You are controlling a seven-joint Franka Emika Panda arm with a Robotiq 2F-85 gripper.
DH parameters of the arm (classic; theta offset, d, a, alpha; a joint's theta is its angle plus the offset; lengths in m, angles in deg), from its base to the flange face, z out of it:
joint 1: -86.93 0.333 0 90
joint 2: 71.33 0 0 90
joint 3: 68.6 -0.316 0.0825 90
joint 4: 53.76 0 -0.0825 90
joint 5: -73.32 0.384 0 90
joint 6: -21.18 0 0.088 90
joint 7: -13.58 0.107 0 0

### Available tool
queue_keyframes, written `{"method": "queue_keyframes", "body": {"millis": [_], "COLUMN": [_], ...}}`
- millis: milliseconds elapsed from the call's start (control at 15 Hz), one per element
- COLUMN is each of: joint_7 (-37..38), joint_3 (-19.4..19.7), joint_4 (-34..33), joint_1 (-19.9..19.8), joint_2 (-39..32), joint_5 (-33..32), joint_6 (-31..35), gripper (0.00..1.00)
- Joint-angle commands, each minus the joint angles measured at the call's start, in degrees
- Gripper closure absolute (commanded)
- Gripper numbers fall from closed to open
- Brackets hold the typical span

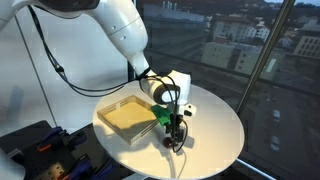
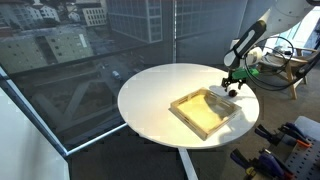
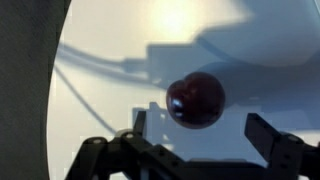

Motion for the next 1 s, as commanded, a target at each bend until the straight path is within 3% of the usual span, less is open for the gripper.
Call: {"method": "queue_keyframes", "body": {"millis": [0,933], "joint_7": [-0.05,-0.12], "joint_3": [-0.09,-0.11], "joint_4": [-1.07,1.35], "joint_1": [-0.28,1.81], "joint_2": [-0.06,5.33], "joint_5": [0.67,-0.10], "joint_6": [-0.57,-2.10], "gripper": [0.00,0.00]}}
